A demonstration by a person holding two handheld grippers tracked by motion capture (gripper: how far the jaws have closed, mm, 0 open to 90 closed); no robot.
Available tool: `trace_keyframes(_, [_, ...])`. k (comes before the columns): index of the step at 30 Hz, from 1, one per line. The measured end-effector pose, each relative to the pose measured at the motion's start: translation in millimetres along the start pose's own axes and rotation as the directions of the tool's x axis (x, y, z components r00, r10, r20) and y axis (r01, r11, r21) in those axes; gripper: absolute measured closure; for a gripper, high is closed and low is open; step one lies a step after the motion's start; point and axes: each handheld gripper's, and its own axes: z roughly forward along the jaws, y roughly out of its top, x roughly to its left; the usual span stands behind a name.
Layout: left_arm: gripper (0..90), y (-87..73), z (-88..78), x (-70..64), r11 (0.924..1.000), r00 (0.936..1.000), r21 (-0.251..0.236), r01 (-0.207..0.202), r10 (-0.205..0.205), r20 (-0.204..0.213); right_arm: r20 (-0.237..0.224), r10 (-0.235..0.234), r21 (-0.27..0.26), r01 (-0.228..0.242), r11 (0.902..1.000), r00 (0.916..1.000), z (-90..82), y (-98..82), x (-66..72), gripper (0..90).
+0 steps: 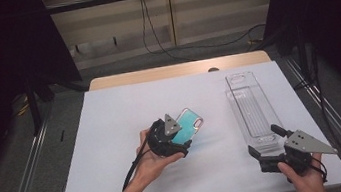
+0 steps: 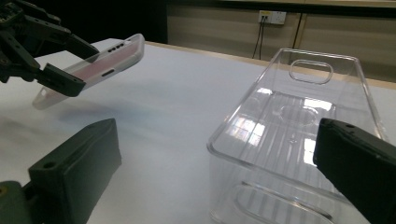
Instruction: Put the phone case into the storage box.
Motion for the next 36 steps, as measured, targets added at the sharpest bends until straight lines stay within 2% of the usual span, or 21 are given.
trace_keyframes(1, [17.2,2.9,2.1,-5.7,0.9999,1.0000,-0.014,-0.004,0.004,0.007,0.001,-0.004,0.002,0.004,1.0000,1.0000,1.4,1.3,0.5,0.1])
trace_keyframes(7, [17.2,6.4,7.0,-13.8,0.9991,0.9994,-0.024,-0.035,0.035,0.001,-0.007,-0.018,0.014,0.018,0.9997,0.9998,13.0,11.0,5.7,0.7])
trace_keyframes(9, [17.2,6.3,6.3,-15.1,0.9991,0.9997,-0.036,-0.022,0.022,-0.005,-0.011,-0.018,0.014,0.018,0.9997,0.9998,18.0,15.5,7.6,0.7])
trace_keyframes(11, [17.2,6.0,2.2,-14.1,0.9986,0.9992,-0.044,-0.031,0.029,-0.027,-0.012,-0.016,0.011,0.016,0.9998,0.9998,22.8,18.8,9.7,0.8])
trace_keyframes(15, [17.2,3.6,-2.2,-12.6,0.9979,0.9988,-0.059,-0.028,0.025,-0.042,-0.012,-0.020,0.020,0.020,0.9996,0.9997,32.1,24.8,15.1,1.3])
trace_keyframes(17, [17.2,2.3,-3.5,-12.3,0.9988,0.9981,-0.033,-0.035,0.034,-0.051,-0.006,-0.027,0.032,0.027,0.9991,0.9996,36.3,27.9,18.4,1.5])
trace_keyframes(21, [17.2,-2.3,-12.1,-12.0,0.9986,0.9967,-0.027,-0.046,0.044,-0.068,-0.024,-0.041,0.044,0.042,0.9982,0.9989,45.1,34.2,25.7,1.3])
trace_keyframes(23, [17.2,-5.6,-18.1,-9.4,0.9984,0.9956,-0.034,-0.045,0.042,-0.084,-0.034,-0.051,0.047,0.053,0.9975,0.9981,50.3,37.7,29.4,1.3])
trace_keyframes(25, [17.2,-10.6,-22.4,-6.8,0.9977,0.9919,-0.048,-0.047,0.041,-0.120,-0.042,-0.054,0.048,0.056,0.9972,0.9976,56.2,40.8,33.1,1.4])
trace_keyframes(27, [17.2,-12.6,-22.2,-6.4,0.9976,0.9914,-0.057,-0.041,0.033,-0.126,-0.041,-0.055,0.048,0.057,0.9972,0.9976,59.1,42.1,34.9,1.4])
trace_keyframes(31, [17.2,-16.7,-20.8,-6.3,0.9976,0.9899,-0.053,-0.045,0.037,-0.137,-0.052,-0.061,0.081,0.065,0.9946,0.9968,73.5,43.2,39.9,1.8])
trace_keyframes(36, [17.2,-19.2,-14.7,-5.9,0.9991,0.9849,-0.022,-0.037,0.032,-0.170,-0.066,-0.044,0.119,0.052,0.9915,0.9969,84.3,42.7,43.6,1.9])
